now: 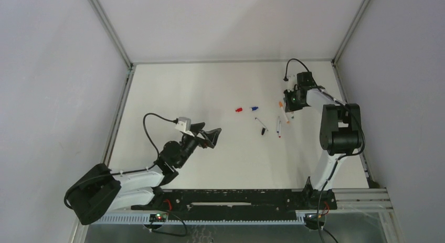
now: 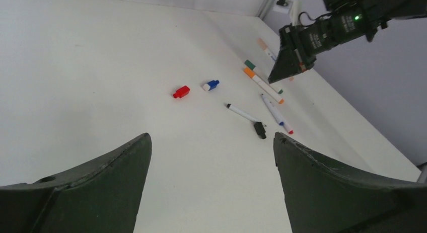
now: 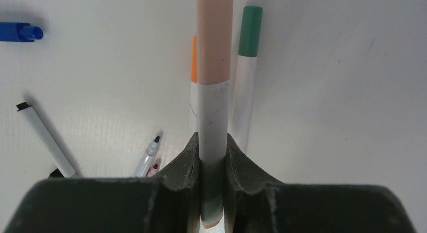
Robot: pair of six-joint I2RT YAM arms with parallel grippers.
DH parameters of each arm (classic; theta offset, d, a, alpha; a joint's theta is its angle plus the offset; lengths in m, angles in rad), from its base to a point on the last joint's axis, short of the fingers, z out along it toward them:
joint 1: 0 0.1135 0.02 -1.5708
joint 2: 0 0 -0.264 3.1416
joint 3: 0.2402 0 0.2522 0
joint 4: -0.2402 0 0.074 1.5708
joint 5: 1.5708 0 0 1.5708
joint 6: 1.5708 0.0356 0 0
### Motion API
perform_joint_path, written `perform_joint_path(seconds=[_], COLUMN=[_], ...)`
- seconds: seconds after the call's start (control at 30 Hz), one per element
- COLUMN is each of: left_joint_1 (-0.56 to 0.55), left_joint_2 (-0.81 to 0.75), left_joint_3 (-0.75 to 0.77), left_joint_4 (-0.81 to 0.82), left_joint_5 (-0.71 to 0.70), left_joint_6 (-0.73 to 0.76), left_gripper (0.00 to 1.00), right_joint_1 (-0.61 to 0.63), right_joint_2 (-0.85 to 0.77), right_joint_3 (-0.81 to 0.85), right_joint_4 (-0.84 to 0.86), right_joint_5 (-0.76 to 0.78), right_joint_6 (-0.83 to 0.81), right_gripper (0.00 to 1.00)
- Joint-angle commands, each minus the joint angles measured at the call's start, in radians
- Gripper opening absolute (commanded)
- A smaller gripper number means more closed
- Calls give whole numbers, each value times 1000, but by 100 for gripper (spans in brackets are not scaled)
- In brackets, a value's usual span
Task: Insert the pens into the pen caps
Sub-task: Place the pen at the center of the board.
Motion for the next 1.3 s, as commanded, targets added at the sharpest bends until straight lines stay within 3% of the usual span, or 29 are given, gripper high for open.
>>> perform_joint_path(seconds=[0.0, 0.53, 1.27], left_joint_1=[4, 5, -18], left_joint_2=[-52, -306, -493], left_joint_3=[-23, -68, -66], left_joint_4=[44, -143, -310], left_joint_5=[41, 117, 191], left_joint_6=[-63, -234, -404], left_gripper=[94, 93, 91], right_joint_1=[-5, -5, -50], right_joint_2=[13, 38, 55], right_joint_3=[47, 81, 115], right_joint_4=[-30, -95, -180], right_joint_5=[9, -17, -88], right_joint_6=[-24, -33, -52], right_gripper=[6, 14, 21])
